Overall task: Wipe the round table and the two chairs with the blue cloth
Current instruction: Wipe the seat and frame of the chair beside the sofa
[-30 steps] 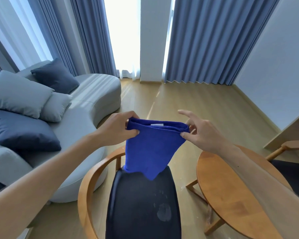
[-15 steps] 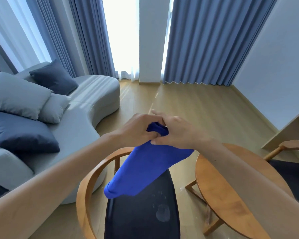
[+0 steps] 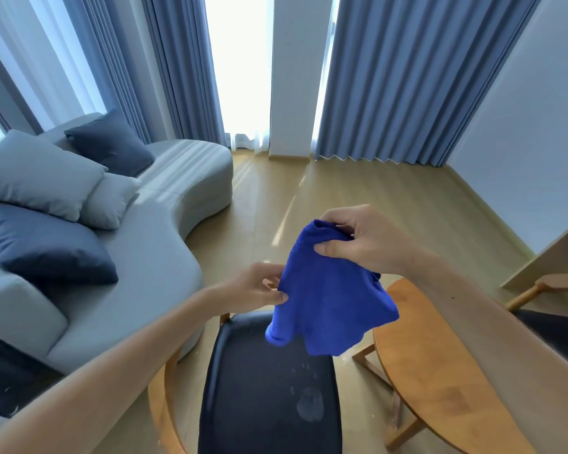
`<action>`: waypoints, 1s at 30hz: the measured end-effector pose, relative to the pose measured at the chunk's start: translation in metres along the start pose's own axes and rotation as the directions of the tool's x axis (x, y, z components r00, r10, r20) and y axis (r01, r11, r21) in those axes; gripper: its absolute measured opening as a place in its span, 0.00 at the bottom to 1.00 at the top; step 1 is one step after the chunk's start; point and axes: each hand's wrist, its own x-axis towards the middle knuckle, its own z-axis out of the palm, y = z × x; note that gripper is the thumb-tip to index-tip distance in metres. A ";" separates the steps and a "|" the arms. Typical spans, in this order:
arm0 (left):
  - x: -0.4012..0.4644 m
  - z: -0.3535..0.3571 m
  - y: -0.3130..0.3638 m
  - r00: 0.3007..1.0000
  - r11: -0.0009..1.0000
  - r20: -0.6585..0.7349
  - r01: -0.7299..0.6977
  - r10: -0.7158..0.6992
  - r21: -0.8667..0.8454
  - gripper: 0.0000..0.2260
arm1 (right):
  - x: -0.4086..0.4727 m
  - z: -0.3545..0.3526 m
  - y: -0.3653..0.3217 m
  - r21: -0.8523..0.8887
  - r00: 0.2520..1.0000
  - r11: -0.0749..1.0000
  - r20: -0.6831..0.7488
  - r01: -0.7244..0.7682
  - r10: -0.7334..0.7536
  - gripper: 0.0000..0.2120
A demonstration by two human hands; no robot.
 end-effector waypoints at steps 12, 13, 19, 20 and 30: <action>0.010 -0.037 0.004 0.985 0.967 0.025 0.163 -0.171 0.197 0.09 | -0.029 -0.027 0.021 0.044 0.987 0.996 -0.134 -0.082 0.087 0.07; 0.010 -0.041 0.006 0.985 0.956 0.023 0.159 -0.170 0.245 0.09 | -0.031 -0.028 0.024 0.038 0.985 0.995 -0.140 -0.096 0.101 0.10; 0.013 -0.053 0.027 1.000 0.810 0.016 -0.028 0.024 0.586 0.07 | -0.036 -0.017 0.046 -0.192 0.974 0.958 -0.121 -0.212 0.192 0.12; 0.012 -0.053 0.030 0.999 0.802 0.020 -0.046 0.043 0.595 0.06 | -0.036 -0.013 0.050 -0.225 0.972 0.948 -0.108 -0.226 0.206 0.10; 0.003 -0.053 0.044 0.964 0.729 0.097 -0.253 0.249 0.636 0.08 | -0.026 0.022 0.080 -0.211 0.974 0.953 0.015 -0.217 0.225 0.08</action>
